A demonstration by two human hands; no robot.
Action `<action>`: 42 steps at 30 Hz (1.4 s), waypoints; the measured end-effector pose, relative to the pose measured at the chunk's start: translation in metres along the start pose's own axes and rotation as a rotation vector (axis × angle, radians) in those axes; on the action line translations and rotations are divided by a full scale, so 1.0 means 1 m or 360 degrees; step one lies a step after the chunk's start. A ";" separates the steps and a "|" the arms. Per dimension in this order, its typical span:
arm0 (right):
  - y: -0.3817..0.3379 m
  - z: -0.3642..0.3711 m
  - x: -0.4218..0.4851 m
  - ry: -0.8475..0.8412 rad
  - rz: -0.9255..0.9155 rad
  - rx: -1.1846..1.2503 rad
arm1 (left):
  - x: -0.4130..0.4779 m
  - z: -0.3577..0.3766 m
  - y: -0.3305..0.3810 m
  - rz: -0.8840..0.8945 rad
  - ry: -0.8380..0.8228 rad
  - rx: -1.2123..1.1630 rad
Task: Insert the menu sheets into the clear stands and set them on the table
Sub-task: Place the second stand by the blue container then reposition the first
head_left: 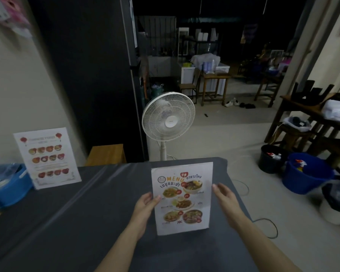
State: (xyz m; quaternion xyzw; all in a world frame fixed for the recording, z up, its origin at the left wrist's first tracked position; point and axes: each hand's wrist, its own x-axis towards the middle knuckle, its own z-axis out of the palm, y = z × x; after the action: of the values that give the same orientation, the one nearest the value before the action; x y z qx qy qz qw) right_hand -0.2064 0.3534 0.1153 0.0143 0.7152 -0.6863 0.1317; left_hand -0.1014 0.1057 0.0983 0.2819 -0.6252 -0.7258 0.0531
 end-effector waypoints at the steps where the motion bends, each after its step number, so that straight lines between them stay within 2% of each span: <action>1: -0.003 0.004 0.003 -0.0003 -0.0010 0.0031 | 0.001 0.001 0.003 0.0048 -0.0014 -0.0027; 5: -0.008 0.016 0.014 -0.0020 -0.0021 0.0142 | 0.004 0.005 0.012 0.0185 -0.0006 -0.0010; 9: -0.007 0.023 0.015 0.0072 -0.0082 -0.0069 | 0.008 0.004 0.014 0.0292 0.0114 0.0128; 15: -0.007 0.023 0.022 0.0180 -0.0086 -0.0294 | 0.018 -0.004 0.015 0.0418 0.0018 0.0272; 24: -0.027 0.016 0.051 0.0216 -0.0108 -0.0393 | 0.060 0.007 0.046 0.0548 -0.0074 0.0368; 33: -0.076 -0.004 0.136 0.0255 -0.0206 -0.0366 | 0.140 0.063 0.093 0.0597 -0.0043 0.0358; 42: -0.095 -0.026 0.260 0.0265 -0.0193 -0.0353 | 0.235 0.132 0.106 0.0558 0.0136 0.0345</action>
State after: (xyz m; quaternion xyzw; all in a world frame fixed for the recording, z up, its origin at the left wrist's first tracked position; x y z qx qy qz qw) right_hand -0.4806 0.3320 0.1548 0.0133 0.7945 -0.6063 0.0309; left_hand -0.3900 0.0980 0.1253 0.2035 -0.7364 -0.6212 0.1744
